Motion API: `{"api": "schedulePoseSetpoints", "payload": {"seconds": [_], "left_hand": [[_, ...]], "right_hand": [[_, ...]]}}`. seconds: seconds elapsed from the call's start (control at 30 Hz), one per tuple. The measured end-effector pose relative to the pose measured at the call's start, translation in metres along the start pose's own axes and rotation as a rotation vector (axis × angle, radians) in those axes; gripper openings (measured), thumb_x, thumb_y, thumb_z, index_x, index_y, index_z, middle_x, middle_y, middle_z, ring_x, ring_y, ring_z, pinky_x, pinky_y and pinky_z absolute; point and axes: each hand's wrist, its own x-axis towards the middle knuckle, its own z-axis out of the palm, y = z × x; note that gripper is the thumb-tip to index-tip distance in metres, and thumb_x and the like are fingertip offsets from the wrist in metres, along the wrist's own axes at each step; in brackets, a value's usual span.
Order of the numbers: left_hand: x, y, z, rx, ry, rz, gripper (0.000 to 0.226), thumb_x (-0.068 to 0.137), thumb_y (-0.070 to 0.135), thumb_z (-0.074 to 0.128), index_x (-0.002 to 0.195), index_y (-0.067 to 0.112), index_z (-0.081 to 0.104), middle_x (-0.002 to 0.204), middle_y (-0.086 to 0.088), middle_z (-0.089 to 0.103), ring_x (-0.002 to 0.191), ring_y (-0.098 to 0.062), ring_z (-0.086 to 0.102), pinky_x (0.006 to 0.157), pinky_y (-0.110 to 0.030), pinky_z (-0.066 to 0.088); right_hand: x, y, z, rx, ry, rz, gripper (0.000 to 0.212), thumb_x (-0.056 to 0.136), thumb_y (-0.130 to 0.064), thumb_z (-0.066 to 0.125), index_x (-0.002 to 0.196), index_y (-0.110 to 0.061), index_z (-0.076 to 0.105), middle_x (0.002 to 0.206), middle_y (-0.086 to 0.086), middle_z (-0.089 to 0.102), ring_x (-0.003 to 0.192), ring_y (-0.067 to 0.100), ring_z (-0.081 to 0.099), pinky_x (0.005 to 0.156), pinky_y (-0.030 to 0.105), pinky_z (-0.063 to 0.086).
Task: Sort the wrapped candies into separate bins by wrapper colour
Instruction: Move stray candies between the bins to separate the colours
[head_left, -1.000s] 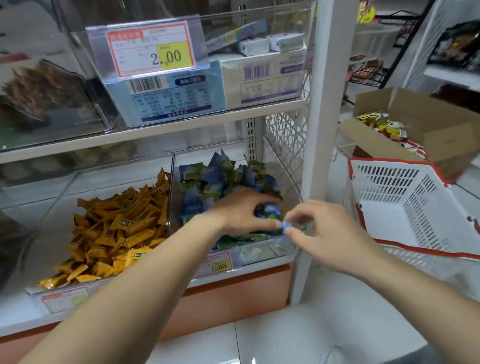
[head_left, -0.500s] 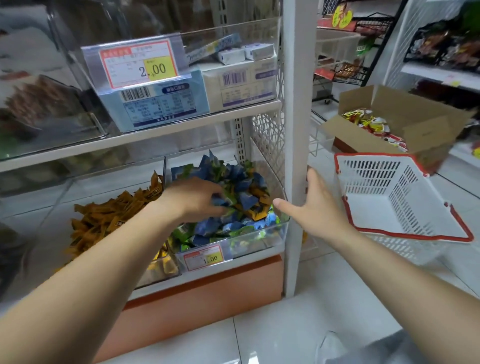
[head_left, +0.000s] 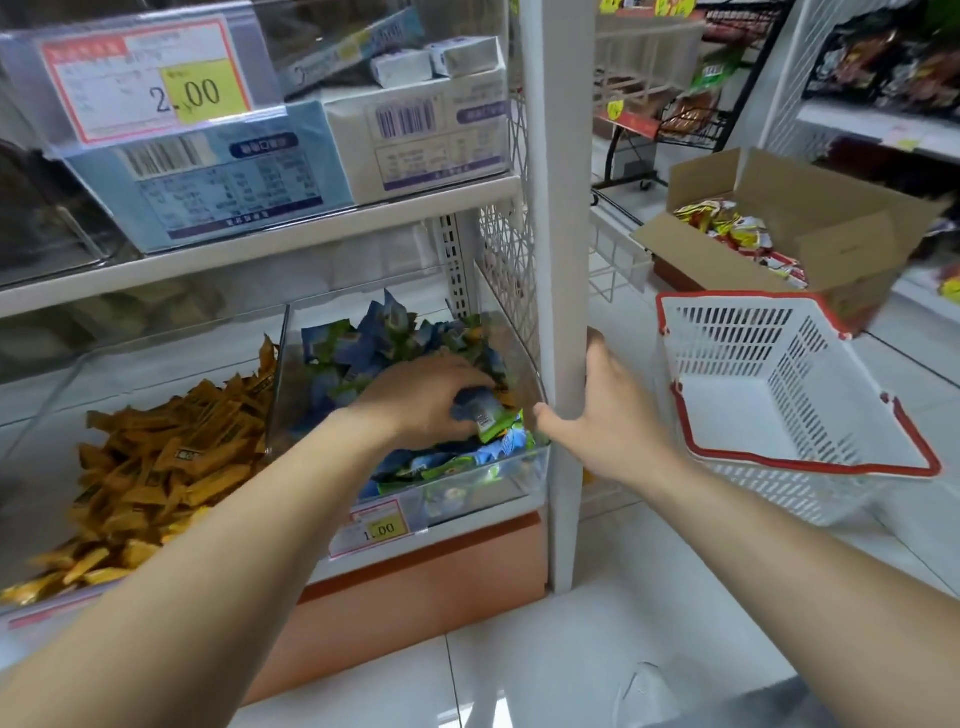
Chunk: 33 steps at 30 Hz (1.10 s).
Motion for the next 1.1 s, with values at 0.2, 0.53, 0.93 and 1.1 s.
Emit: {"api": "schedulePoseSetpoints", "payload": {"seconds": [0.2,0.53,0.93,1.1], "left_hand": [[-0.027,-0.036,-0.020,0.098,-0.028,-0.081,0.032,0.087,0.048,0.065,0.119,0.044,0.066,0.120,0.017,0.065,0.102,-0.009,0.060,0.076,-0.027,0.050],[-0.023,-0.013,-0.031,0.084,0.139,-0.077,0.028,0.090,0.050,0.061,0.105,0.030,0.072,0.102,0.007,0.067,0.090,-0.016,0.063,0.074,-0.034,0.053],[-0.028,-0.033,-0.022,0.087,-0.131,-0.181,0.015,0.089,0.044,0.063,0.078,0.035,0.064,0.077,0.015,0.065,0.073,-0.007,0.061,0.061,-0.026,0.045],[-0.010,-0.006,-0.015,0.155,0.098,-0.050,0.008,0.088,0.040,0.065,0.088,0.033,0.063,0.088,0.013,0.064,0.080,-0.012,0.060,0.065,-0.031,0.048]], "right_hand": [[0.003,0.005,-0.004,0.007,-0.044,-0.054,0.071,0.081,-0.047,0.072,0.136,-0.027,0.033,0.127,-0.004,0.055,0.112,0.017,0.056,0.094,0.042,0.053],[0.000,0.004,-0.007,0.010,-0.073,-0.069,0.073,0.083,-0.049,0.071,0.139,-0.028,0.029,0.131,-0.004,0.055,0.112,0.016,0.058,0.093,0.041,0.055],[0.001,0.007,-0.009,0.014,-0.071,-0.090,0.068,0.084,-0.048,0.072,0.136,-0.028,0.033,0.127,-0.006,0.056,0.109,0.014,0.059,0.090,0.038,0.056],[0.001,0.007,-0.008,0.022,-0.083,-0.082,0.068,0.083,-0.048,0.072,0.136,-0.029,0.033,0.127,-0.006,0.056,0.109,0.015,0.059,0.091,0.039,0.056]]}}
